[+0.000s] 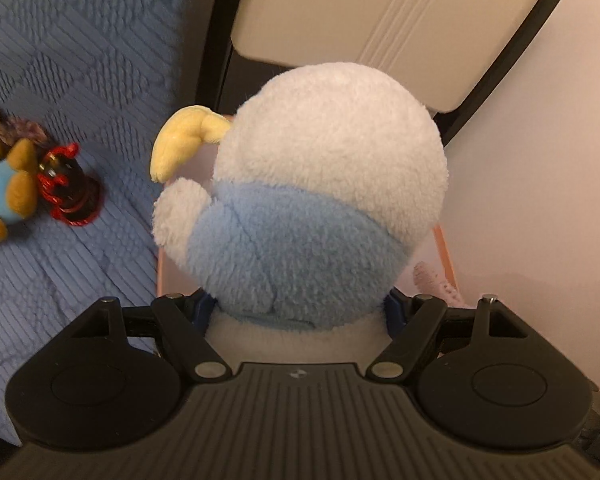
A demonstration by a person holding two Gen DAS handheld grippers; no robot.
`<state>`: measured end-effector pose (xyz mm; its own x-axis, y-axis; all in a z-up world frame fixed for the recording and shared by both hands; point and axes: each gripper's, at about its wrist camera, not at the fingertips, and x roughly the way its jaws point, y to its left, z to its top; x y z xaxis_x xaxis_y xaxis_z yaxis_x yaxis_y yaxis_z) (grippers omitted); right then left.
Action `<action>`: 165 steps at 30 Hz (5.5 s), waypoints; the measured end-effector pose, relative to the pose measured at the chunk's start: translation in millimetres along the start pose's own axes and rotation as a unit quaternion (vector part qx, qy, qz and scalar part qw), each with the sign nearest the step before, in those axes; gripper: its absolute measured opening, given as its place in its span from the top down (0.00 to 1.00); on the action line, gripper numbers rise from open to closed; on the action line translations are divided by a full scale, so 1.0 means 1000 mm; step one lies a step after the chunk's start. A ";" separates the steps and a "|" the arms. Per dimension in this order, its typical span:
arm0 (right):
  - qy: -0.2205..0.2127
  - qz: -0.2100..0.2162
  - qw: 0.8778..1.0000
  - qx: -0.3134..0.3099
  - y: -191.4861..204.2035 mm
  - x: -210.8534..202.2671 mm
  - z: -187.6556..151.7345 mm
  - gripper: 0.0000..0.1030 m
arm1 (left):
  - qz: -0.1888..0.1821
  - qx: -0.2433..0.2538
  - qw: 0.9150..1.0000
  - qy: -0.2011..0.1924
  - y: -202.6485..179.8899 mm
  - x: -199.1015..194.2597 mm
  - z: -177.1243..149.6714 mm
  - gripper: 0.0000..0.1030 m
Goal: Organize objects
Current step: 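Carry the snowman plush and pink plush over the pink box with both tools, then open both tools to drop the snowman and pink plush into the box, then move both tools back toward the panda plush and red figurine, then grasp the panda plush with the left tool while the right tool grasps the red figurine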
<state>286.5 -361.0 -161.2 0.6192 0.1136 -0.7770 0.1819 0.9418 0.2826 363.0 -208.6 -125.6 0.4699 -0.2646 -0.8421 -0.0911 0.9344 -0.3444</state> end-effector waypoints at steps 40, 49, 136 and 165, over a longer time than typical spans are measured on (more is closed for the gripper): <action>-0.031 0.017 0.999 -0.029 0.030 -0.060 0.012 0.37 | -0.004 0.022 0.996 -0.081 0.004 -0.087 -0.021 0.17; -0.065 0.025 0.997 -0.044 0.064 -0.109 0.000 0.37 | -0.018 0.029 0.992 -0.122 0.019 -0.149 -0.047 0.17; -0.105 0.097 0.976 -0.165 0.288 0.115 -0.051 0.43 | 0.236 0.154 0.950 -0.131 0.287 -0.017 0.055 0.33; 0.010 0.134 0.982 -0.136 0.299 0.223 -0.005 0.45 | 0.317 0.289 0.902 -0.054 0.325 0.055 0.126 0.45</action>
<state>474.8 -52.5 -252.6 0.6013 0.3717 -0.7073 -0.1967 0.9268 0.3198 469.9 110.6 -231.7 0.5696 0.3615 -0.7381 0.0866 0.8667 0.4913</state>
